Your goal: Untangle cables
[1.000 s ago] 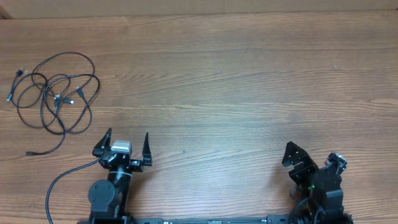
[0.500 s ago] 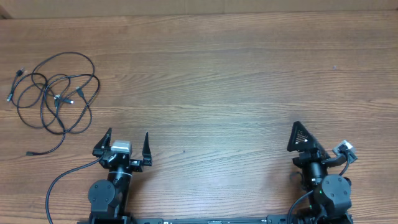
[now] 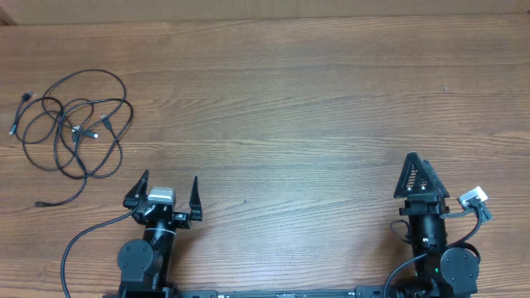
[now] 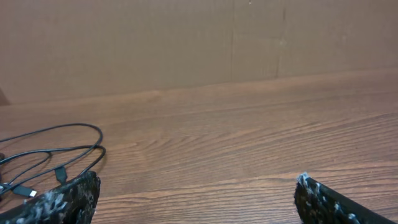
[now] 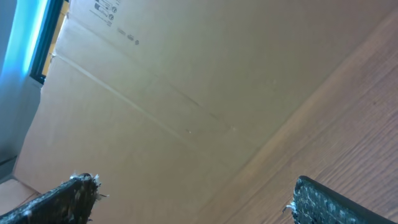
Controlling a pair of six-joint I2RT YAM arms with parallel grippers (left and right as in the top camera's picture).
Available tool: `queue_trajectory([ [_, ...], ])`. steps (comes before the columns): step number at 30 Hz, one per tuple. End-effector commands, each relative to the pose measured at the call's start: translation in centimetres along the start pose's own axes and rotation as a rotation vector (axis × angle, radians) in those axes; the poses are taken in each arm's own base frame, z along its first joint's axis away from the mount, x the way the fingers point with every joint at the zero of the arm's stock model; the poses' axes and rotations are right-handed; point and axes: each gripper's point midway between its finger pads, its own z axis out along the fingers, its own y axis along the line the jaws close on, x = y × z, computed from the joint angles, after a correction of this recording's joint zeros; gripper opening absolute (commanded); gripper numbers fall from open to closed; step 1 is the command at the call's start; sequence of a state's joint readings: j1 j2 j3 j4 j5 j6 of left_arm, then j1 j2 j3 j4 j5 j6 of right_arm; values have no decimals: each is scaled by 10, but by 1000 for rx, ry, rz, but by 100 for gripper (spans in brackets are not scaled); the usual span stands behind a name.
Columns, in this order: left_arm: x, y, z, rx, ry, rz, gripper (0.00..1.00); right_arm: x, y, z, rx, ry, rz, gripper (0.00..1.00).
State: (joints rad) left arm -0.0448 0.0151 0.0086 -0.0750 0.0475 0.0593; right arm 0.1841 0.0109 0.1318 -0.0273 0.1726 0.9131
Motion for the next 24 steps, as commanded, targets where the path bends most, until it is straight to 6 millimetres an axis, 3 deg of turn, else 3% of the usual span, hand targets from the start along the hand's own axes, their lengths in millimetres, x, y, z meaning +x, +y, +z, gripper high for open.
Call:
queue_trajectory([
  [1, 0, 2, 0, -9, -7, -3, 99, 2, -6, -1, 22, 4, -7, 100],
  [10, 0, 2, 0, -9, -7, -3, 100, 36, -57, 1, 128, 76, -24, 100],
  [24, 0, 2, 0, -9, -7, -3, 99, 36, -58, 1, 131, 77, -24, 100],
])
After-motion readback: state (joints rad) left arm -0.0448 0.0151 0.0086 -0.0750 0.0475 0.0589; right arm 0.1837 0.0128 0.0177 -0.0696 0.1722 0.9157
